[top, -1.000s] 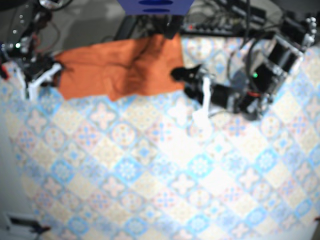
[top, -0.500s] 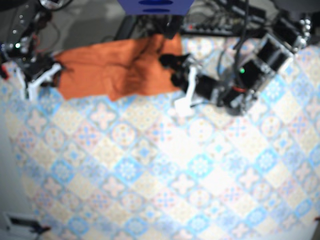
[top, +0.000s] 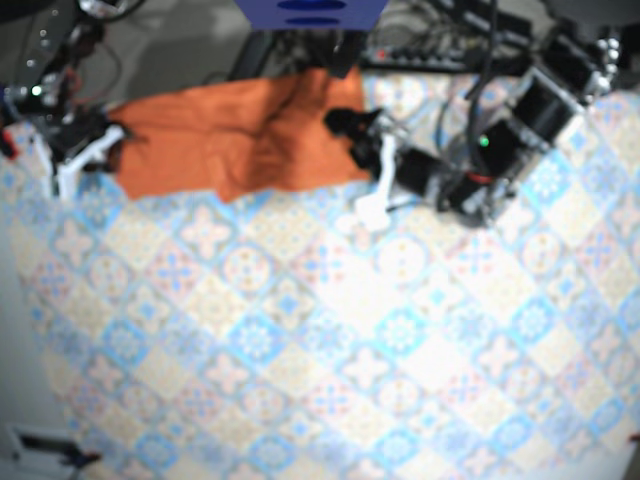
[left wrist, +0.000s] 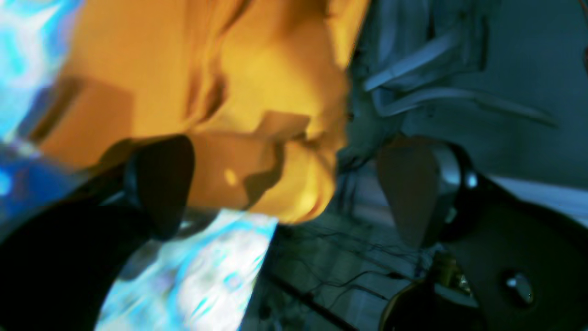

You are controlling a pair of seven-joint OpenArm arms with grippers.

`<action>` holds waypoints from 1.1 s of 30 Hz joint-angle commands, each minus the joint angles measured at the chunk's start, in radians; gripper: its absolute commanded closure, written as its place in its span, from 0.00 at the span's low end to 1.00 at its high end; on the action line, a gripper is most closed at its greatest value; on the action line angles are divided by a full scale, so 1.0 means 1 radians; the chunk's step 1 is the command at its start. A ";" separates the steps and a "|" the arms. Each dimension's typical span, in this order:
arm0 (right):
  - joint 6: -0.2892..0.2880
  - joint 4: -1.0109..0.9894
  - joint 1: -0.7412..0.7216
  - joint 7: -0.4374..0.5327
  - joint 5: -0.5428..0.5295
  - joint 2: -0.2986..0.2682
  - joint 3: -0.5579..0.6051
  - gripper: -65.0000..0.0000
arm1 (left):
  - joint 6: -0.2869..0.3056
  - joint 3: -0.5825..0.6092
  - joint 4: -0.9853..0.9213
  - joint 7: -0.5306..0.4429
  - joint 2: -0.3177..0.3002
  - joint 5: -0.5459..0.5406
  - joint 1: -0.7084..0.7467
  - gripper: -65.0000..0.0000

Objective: Fold the T-shirt properly
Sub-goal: 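Raise the left gripper and reposition it over the new folded edge, then grasp the folded edge with the left gripper and hold it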

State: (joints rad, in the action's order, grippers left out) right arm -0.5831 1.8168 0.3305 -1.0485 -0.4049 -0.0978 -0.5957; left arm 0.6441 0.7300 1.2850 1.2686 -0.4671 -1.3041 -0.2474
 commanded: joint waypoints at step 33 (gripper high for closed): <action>-0.004 0.013 -0.003 0.014 -0.015 -0.013 -0.003 0.70 | 0.006 -0.003 0.009 -0.010 0.094 0.042 -0.020 0.80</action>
State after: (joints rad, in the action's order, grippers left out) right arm -0.5831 1.8149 0.3302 -1.0489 -0.4049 -0.0998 -0.5957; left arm 0.6437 0.7311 1.2823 1.2678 -0.3763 -1.2362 -0.2489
